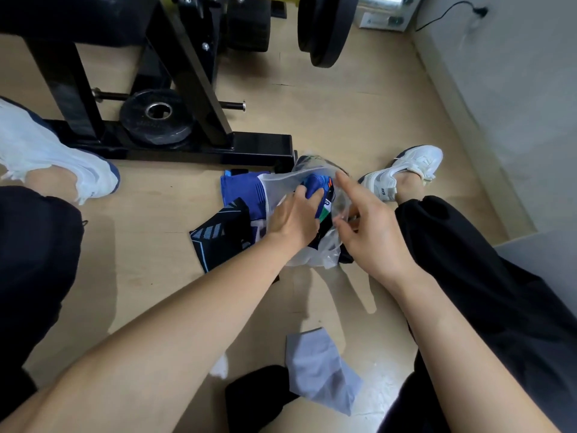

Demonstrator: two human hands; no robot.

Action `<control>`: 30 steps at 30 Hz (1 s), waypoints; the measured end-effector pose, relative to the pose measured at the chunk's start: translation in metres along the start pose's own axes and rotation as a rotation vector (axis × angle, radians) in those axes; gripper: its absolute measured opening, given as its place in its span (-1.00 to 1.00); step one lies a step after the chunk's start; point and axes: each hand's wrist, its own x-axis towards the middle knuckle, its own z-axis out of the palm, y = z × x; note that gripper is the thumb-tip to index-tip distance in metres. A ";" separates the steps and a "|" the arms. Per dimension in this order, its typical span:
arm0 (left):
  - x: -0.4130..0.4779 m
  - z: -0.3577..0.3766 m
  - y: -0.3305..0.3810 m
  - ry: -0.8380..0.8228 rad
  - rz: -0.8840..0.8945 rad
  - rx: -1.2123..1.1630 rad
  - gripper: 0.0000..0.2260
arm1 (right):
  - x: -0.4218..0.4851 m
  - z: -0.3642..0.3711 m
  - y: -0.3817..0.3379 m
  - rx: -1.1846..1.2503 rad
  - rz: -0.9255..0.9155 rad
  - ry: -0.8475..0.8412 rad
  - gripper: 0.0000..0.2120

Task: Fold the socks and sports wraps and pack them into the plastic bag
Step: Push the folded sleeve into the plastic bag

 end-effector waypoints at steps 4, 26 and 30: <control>0.016 0.016 -0.006 -0.003 0.015 -0.131 -0.42 | -0.005 -0.001 0.002 0.004 0.010 -0.017 -0.33; 0.029 0.063 -0.025 -0.189 -0.026 0.131 -0.33 | -0.001 -0.008 -0.002 0.010 0.011 -0.066 -0.34; 0.021 0.061 -0.022 -0.046 0.100 0.138 -0.35 | -0.002 -0.007 0.001 0.022 0.012 -0.068 -0.34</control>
